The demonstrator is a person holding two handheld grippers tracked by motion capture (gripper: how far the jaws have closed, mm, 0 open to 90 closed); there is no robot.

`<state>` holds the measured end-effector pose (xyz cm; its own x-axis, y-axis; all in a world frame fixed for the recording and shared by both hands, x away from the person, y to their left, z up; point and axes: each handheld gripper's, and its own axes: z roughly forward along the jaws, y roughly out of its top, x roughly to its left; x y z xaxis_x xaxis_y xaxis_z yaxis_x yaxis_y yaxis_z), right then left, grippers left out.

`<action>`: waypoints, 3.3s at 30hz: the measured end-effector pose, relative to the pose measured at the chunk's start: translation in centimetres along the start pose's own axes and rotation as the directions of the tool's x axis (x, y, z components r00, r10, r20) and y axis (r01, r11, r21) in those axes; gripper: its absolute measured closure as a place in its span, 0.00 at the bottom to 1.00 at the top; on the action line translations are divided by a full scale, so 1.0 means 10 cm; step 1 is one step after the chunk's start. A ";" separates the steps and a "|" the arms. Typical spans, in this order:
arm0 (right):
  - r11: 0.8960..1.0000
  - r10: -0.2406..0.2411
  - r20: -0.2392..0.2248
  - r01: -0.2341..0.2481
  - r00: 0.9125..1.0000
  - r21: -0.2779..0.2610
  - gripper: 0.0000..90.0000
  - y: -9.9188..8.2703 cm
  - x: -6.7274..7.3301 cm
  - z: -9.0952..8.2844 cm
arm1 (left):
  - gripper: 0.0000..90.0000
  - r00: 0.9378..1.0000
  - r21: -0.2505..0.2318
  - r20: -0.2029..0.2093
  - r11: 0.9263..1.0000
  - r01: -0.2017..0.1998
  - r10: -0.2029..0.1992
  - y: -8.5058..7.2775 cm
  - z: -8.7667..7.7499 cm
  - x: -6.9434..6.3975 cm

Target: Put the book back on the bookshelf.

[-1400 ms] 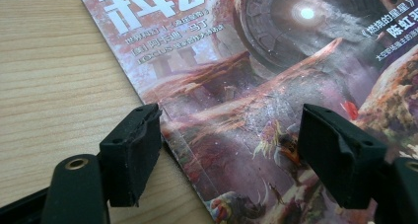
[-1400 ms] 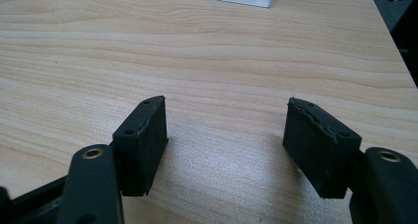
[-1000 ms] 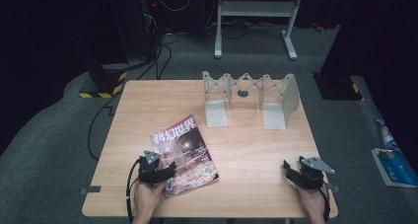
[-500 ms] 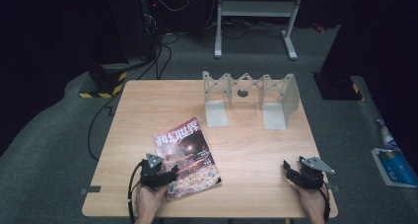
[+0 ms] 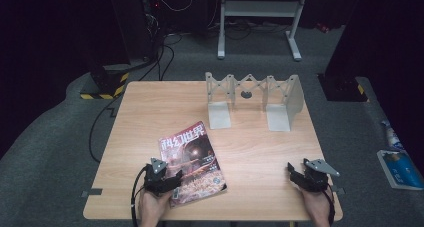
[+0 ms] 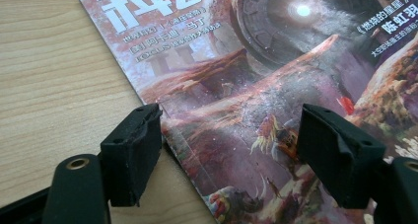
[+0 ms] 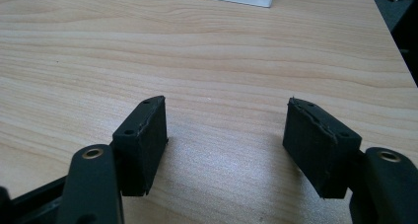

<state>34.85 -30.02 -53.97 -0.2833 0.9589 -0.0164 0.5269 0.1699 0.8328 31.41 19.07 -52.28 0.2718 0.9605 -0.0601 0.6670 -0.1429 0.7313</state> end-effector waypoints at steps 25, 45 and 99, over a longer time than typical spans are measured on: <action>1.000 0.003 -0.002 -0.003 1.000 0.003 0.37 0.00 0.00 0.00 | 0.28 1.000 0.001 0.023 1.000 -0.020 0.020 -0.03 -0.03 -0.09; 1.000 0.003 -0.002 -0.003 1.000 0.003 0.37 0.00 0.01 0.00 | 0.28 0.999 -0.012 0.037 0.999 -0.034 0.034 -0.05 -0.03 -0.14; 1.000 0.002 -0.003 -0.002 1.000 0.004 0.37 0.00 0.01 -0.01 | 0.28 0.994 -0.015 0.092 0.998 -0.057 0.058 0.01 0.07 -0.40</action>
<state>34.78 -29.98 -53.96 -0.2848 0.9585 -0.0125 0.5305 0.1684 0.8308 30.90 15.05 -52.48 0.3728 0.9245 -0.0795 0.6398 -0.1941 0.7436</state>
